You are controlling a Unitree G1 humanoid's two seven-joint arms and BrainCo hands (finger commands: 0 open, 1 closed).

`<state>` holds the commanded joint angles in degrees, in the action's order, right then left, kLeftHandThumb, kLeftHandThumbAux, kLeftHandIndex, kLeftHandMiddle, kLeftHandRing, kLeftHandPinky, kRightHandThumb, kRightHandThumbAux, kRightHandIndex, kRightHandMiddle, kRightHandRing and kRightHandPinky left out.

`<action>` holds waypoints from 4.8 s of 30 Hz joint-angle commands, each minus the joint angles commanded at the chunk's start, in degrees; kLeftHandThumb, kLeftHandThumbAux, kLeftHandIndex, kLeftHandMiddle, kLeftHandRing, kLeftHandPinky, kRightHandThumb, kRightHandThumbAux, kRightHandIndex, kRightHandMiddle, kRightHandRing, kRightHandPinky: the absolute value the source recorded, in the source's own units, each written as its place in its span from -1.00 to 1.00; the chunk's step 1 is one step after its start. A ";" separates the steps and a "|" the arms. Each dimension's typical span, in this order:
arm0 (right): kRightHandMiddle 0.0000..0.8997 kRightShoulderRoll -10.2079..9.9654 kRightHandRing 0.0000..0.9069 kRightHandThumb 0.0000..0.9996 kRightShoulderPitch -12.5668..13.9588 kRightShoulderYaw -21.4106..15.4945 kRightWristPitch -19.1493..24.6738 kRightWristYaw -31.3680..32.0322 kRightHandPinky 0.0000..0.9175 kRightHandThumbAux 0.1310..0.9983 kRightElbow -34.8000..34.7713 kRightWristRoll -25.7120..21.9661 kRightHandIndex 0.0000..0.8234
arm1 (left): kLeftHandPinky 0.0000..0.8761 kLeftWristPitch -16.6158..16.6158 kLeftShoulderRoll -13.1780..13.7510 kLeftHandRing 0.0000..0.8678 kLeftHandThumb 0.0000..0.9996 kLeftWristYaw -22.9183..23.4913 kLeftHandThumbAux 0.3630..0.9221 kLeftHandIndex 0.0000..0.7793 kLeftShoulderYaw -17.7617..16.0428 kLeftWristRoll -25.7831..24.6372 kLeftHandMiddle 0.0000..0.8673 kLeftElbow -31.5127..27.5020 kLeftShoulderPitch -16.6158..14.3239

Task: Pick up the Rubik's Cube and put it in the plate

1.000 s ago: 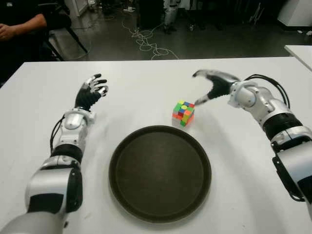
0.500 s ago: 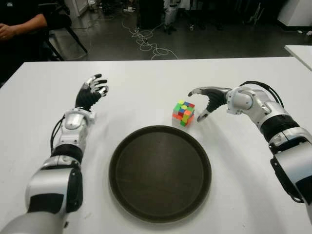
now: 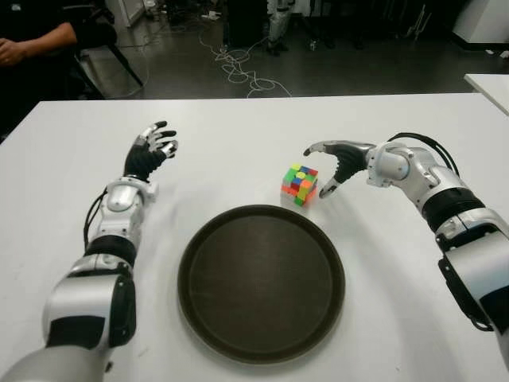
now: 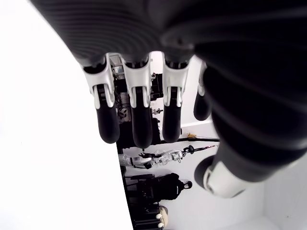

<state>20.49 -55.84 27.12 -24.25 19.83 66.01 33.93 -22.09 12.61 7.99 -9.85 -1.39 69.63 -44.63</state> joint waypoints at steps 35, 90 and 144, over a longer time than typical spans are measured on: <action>-0.90 -1.48 -0.89 -1.00 -0.12 1.44 -1.43 -2.90 -0.93 0.48 1.11 0.42 -0.93 | -0.41 0.42 0.11 -0.44 -0.73 -0.78 0.26 -0.55 0.17 0.55 -0.42 0.53 -0.41; -0.78 -4.14 -0.78 -1.00 2.33 2.68 -4.10 -12.63 -0.81 0.44 1.24 1.95 -0.77 | -0.46 -0.01 -0.16 -0.46 -0.74 -0.59 0.15 -0.56 1.02 1.11 -0.44 0.28 -0.39; -0.66 -6.33 -0.63 -1.00 2.38 6.34 3.58 -21.17 -0.65 0.43 6.02 6.44 -0.69 | -0.38 0.20 -0.53 -0.41 -0.68 -0.51 0.14 -0.56 0.44 0.54 -0.40 -0.07 -0.24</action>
<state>14.15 -53.46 33.46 -20.66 -1.33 72.03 40.37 -21.89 12.08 7.48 -9.41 -0.85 69.56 -44.87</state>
